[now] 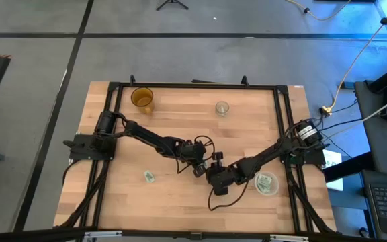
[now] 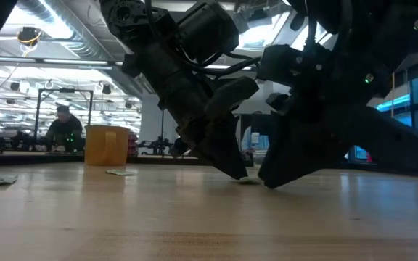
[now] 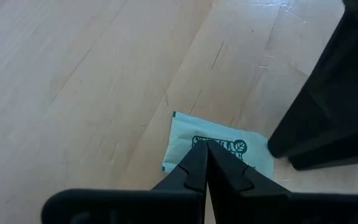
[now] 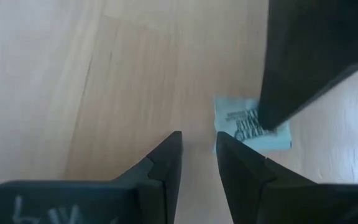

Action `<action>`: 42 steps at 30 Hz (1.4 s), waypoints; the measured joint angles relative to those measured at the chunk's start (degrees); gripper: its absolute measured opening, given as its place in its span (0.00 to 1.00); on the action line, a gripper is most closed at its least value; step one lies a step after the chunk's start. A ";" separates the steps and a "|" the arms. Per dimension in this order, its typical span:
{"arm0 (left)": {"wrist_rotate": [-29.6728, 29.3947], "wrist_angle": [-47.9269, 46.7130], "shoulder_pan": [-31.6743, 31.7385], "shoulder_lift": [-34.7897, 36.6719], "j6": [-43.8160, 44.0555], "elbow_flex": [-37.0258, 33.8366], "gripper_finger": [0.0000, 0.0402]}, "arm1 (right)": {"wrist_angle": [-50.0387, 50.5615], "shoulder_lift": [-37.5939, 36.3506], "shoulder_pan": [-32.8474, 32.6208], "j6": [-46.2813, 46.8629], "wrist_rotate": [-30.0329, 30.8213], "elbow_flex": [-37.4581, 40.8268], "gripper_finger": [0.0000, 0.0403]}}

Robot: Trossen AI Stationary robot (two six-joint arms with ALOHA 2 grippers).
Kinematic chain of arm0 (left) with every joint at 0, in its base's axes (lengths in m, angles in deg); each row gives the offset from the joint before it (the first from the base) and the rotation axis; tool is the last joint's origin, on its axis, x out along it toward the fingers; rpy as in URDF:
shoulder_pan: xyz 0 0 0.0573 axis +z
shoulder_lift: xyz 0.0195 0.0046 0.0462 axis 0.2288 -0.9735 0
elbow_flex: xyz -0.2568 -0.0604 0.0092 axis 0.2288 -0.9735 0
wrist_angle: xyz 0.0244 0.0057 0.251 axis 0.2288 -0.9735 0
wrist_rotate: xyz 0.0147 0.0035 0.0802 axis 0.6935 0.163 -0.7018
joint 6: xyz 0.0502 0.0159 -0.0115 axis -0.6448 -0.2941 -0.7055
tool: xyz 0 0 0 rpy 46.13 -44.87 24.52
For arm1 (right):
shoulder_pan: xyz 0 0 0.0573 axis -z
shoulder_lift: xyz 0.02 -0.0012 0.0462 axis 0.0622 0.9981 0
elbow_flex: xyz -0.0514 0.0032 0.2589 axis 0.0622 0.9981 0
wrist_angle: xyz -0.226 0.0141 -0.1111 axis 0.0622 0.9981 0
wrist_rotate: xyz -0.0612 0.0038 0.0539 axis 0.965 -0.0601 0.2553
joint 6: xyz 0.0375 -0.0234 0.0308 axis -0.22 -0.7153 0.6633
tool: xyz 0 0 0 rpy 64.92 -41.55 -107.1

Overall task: Pick and place Stevia / Truvia into bins
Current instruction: Put the stevia packet into the transparent container

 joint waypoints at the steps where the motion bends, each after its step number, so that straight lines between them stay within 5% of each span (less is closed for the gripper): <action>1: -0.01 0.02 0.00 0.00 0.02 0.00 0.01 | -0.62 0.36 -0.02 -0.67 0.17 -0.01 0.26; 36: 4.02 0.20 0.17 0.02 0.33 0.04 0.01 | -0.62 2.07 -0.02 -2.47 6.47 -0.04 0.26; 42: 4.13 0.20 0.17 0.02 0.52 0.04 0.01 | -0.57 2.13 -0.02 -2.55 6.53 0.00 0.17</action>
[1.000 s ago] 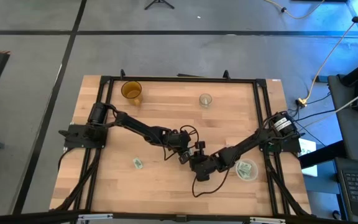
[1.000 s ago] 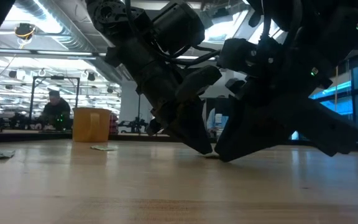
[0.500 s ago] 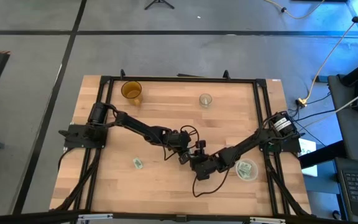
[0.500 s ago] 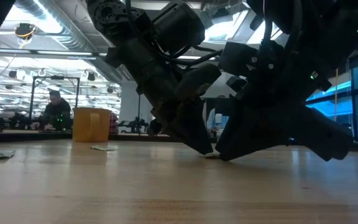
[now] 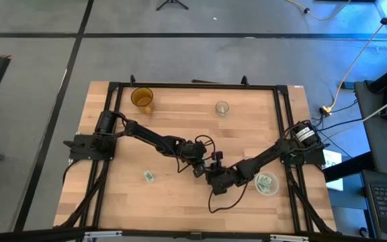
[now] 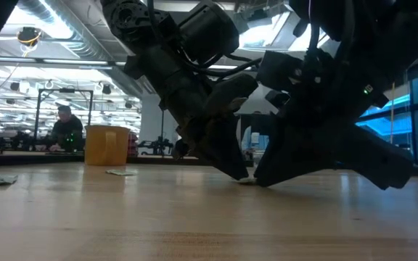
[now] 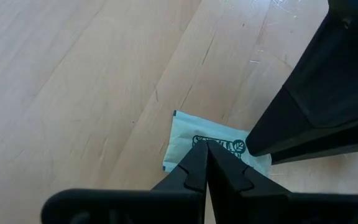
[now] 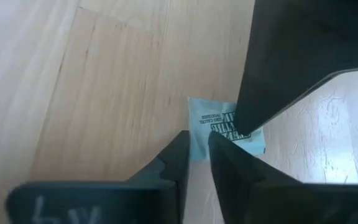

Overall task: Pick and place Stevia / Truvia into bins
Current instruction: Put the stevia packet into the transparent container

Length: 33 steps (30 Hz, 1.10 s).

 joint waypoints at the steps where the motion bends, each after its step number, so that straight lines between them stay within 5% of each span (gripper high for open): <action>1: 0.00 0.00 0.00 0.00 0.08 0.00 0.01 | 0.01 0.00 0.00 -0.14 -0.10 0.00 0.15; 7: 0.09 0.00 0.00 0.00 0.11 0.00 0.01 | 0.22 0.04 0.00 -0.35 -0.48 0.04 0.01; 22: -1.24 0.00 -0.12 0.10 -2.91 0.02 0.02 | 2.34 0.15 -0.57 0.07 -0.61 -1.69 0.00; 33: -5.45 -0.95 1.44 3.14 -7.40 0.41 0.21 | 9.77 -3.21 -0.66 0.11 -1.25 -5.73 0.00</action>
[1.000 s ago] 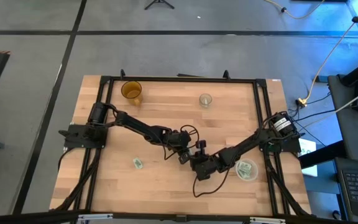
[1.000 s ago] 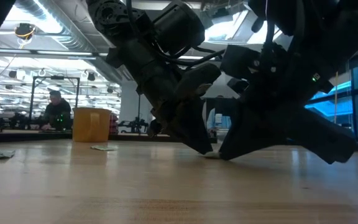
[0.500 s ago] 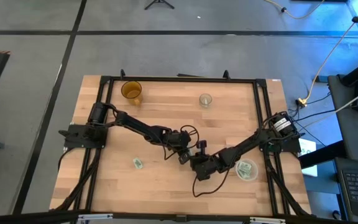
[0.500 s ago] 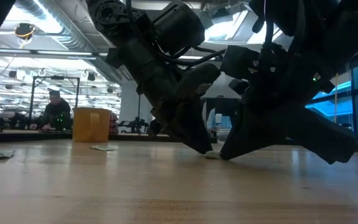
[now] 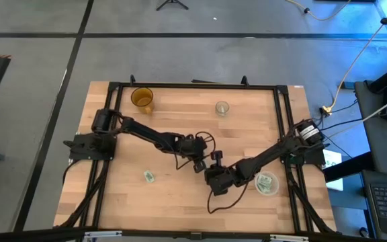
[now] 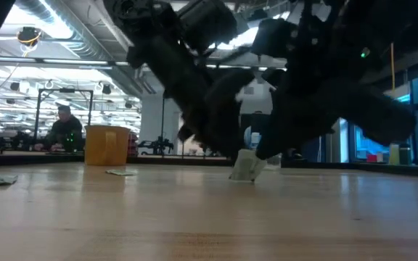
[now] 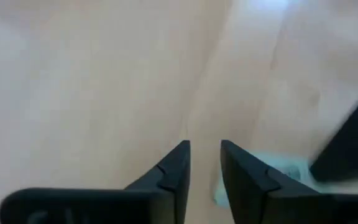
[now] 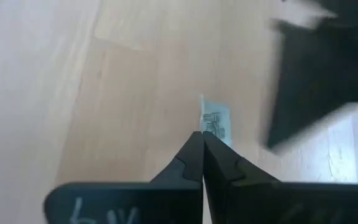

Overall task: Pick and place Stevia / Truvia into bins
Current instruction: Put the stevia packet into the transparent container

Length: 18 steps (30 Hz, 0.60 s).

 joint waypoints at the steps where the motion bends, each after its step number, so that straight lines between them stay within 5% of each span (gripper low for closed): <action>1: -1.15 0.38 0.16 0.92 -0.68 0.06 0.23 | 0.35 -0.29 0.00 0.01 -0.22 0.00 0.00; 9: -6.14 -2.75 2.29 10.60 -7.60 0.13 0.28 | 6.89 -5.38 0.02 4.10 -0.53 -0.03 0.00; 18: -9.79 -15.89 1.94 19.69 -16.67 0.15 0.28 | 21.27 -24.94 -2.40 18.35 -5.96 -0.10 0.00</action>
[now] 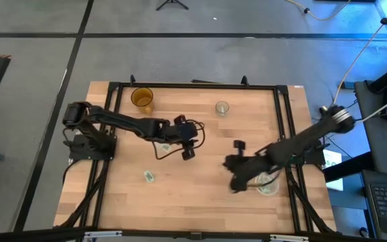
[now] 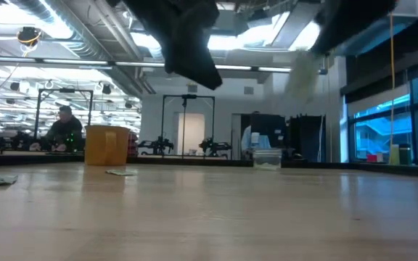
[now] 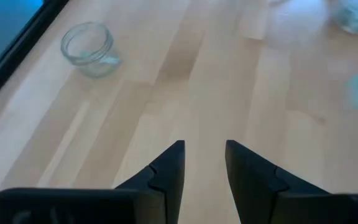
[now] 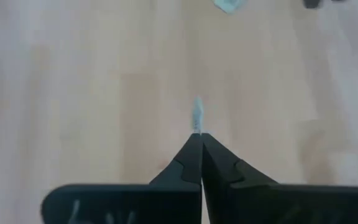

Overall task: Pick and place Stevia / Truvia into bins
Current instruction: Put the stevia packet into the transparent container

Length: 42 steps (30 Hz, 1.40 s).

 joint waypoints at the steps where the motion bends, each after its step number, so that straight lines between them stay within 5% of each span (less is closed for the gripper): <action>1: 0.06 -0.40 -0.33 0.50 -0.59 0.00 0.28 | 1.14 -2.59 -0.54 2.53 -1.69 -0.03 0.00; 8: 0.10 -1.13 -1.67 1.89 -1.48 0.04 0.26 | 18.46 -12.82 -6.39 26.59 -9.68 -0.09 0.00; 13: 0.05 -0.97 -1.69 1.41 -1.57 0.07 0.27 | 30.23 -12.63 -12.09 41.31 -16.51 -0.06 0.00; 21: -0.04 -0.28 0.21 1.41 -1.61 0.07 0.25 | 33.84 -9.72 -20.09 57.69 -18.87 -0.03 0.00; 42: 0.12 -0.08 2.94 1.41 -2.05 0.07 0.25 | 37.15 8.83 -22.06 57.85 -18.39 0.01 0.00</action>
